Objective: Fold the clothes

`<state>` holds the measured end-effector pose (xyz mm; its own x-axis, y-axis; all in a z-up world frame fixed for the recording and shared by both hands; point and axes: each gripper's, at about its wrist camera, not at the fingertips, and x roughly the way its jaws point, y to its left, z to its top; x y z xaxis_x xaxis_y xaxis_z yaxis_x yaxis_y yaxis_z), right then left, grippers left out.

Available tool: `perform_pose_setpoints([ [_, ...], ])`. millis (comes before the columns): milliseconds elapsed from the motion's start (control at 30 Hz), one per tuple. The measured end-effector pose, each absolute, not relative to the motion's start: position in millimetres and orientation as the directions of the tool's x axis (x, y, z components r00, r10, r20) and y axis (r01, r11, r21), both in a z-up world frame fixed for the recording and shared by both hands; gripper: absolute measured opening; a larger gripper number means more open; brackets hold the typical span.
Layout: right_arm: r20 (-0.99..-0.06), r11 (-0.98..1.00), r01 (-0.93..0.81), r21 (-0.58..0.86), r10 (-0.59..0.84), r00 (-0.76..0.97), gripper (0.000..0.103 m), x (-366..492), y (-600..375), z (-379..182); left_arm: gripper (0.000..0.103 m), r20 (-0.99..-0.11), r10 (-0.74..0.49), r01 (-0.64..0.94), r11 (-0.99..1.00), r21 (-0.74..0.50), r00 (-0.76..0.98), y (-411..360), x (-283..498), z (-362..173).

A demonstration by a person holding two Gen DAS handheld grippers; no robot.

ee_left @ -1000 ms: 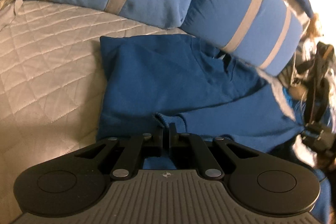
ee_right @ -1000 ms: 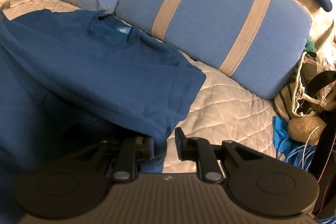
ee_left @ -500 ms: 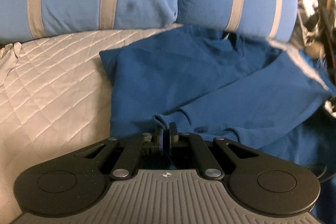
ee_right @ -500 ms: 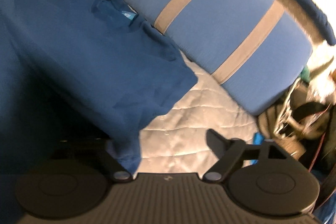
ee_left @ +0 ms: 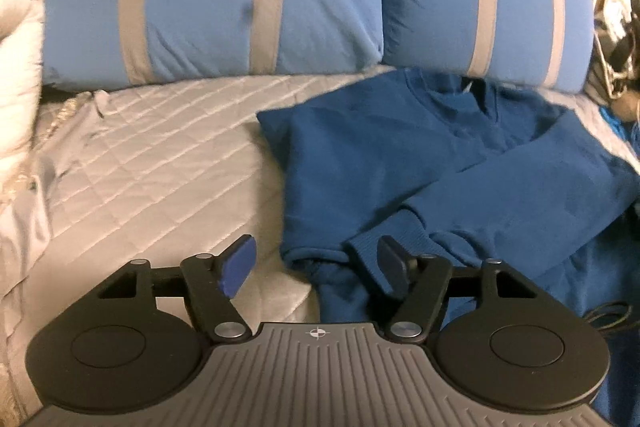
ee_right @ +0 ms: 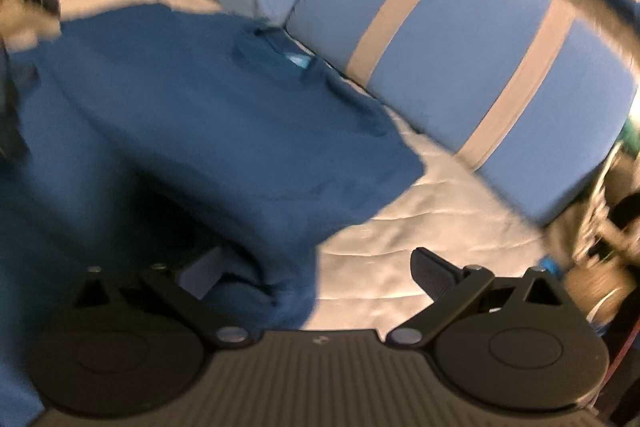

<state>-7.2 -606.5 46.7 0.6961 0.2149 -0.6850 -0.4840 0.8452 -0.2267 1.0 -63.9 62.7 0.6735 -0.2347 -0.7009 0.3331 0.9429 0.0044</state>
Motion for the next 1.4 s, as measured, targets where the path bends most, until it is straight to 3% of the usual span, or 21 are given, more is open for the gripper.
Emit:
perform_pose_setpoints([
  [133,-0.653,0.924,-0.376,-0.067,0.245,0.717,0.103,3.1,-619.8,54.5,0.072,-0.681,-0.226,0.313,0.95,0.006,0.697,-59.7,-11.5,74.1],
  [200,-0.658,0.951,-0.296,-0.092,0.165,0.735,0.103,13.0,-619.6,48.2,0.073,-0.671,-0.221,0.303,0.953,0.006,0.708,-57.6,-17.8,79.9],
  [333,-0.699,0.939,-0.176,-0.295,-0.087,0.71,0.103,33.3,-608.2,16.7,0.073,-0.643,-0.226,0.299,0.954,0.005,0.732,-56.9,-32.1,92.9],
  [567,-0.633,0.944,-0.011,-0.329,-0.212,0.744,0.103,24.4,-620.1,35.0,0.074,-0.583,-0.244,0.292,0.956,-0.012,0.775,-49.0,-58.0,124.3],
  [900,-0.556,0.988,0.138,-0.063,-0.149,0.817,0.103,-16.2,-700.2,115.6,0.076,-0.468,-0.206,0.229,0.973,-0.007,0.859,-29.3,-82.8,179.0],
  [1200,-0.232,0.961,0.238,0.142,-0.201,0.952,0.103,-86.7,-751.8,243.2,0.077,-0.358,-0.164,0.173,0.985,-0.007,0.919,-7.6,-107.4,251.6],
  [1400,-0.029,0.963,0.198,0.181,-0.196,0.98,0.103,-157.0,-762.5,313.1,0.078,-0.277,-0.159,0.179,0.983,0.047,0.947,-0.8,-146.4,292.8],
])
